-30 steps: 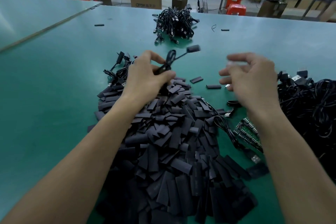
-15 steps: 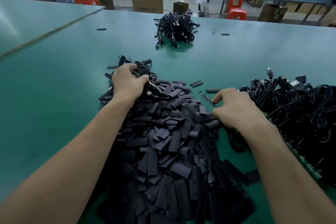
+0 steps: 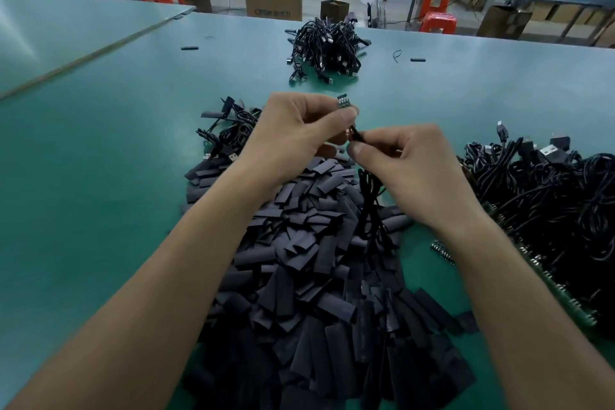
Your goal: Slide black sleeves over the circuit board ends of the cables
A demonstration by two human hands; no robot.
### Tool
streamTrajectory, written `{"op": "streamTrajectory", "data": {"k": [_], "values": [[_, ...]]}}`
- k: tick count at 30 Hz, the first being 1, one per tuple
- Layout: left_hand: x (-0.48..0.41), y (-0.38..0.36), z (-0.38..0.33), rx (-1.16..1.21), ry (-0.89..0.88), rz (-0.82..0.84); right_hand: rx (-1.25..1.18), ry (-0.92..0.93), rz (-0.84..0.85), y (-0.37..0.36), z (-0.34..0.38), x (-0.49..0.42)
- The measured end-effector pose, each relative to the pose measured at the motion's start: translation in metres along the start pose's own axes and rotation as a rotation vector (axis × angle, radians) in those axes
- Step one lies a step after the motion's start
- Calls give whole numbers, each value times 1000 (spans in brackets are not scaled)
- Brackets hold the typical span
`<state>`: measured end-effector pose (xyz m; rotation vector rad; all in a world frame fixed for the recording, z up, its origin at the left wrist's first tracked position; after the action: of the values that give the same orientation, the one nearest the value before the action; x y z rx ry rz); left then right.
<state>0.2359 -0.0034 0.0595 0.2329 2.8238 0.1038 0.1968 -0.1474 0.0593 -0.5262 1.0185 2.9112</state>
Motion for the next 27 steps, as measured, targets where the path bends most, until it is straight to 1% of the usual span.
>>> {"op": "streamTrajectory", "data": {"k": [2, 4, 6, 8, 10, 11, 14, 16, 21, 24, 27], "values": [[0, 6, -6, -19, -43, -29, -76, -10, -26, 1, 1, 0], [1, 13, -11, 16, -65, -86, -42, -36, -2, -5, -3, -2], [2, 21, -16, 88, -98, -173, 135, -79, 106, -19, -13, -2], [4, 29, -23, 57, -175, -269, 307, -123, 263, -38, -23, 3], [5, 32, -26, 4, -235, -321, 372, -130, 400, -56, -27, 10], [6, 33, -26, -13, -254, -332, 391, -116, 435, -63, -26, 14], [7, 34, -30, -91, -291, -365, 476, -49, 413, -70, -22, 18], [7, 35, -33, -142, -298, -382, 520, -39, 393, -73, -22, 18], [6, 24, -33, -244, -301, -303, 534, -36, 362, -74, -20, 18], [7, 18, -32, -239, -274, -245, 526, 5, 342, -72, -17, 19], [7, 17, -31, -250, -246, -232, 558, 68, 317, -71, -13, 19]]}}
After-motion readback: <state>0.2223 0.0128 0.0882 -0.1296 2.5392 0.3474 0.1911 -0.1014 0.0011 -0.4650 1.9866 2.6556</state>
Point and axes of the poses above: each hand's wrist, its own x-axis away from the middle knuckle, its own y-axis out of the back of the hand, z = x × y, the point moved 8 cm from there along -x, towards the middle knuckle, and after that the axes turned 5 degrees about x, right-handed, at the moved point
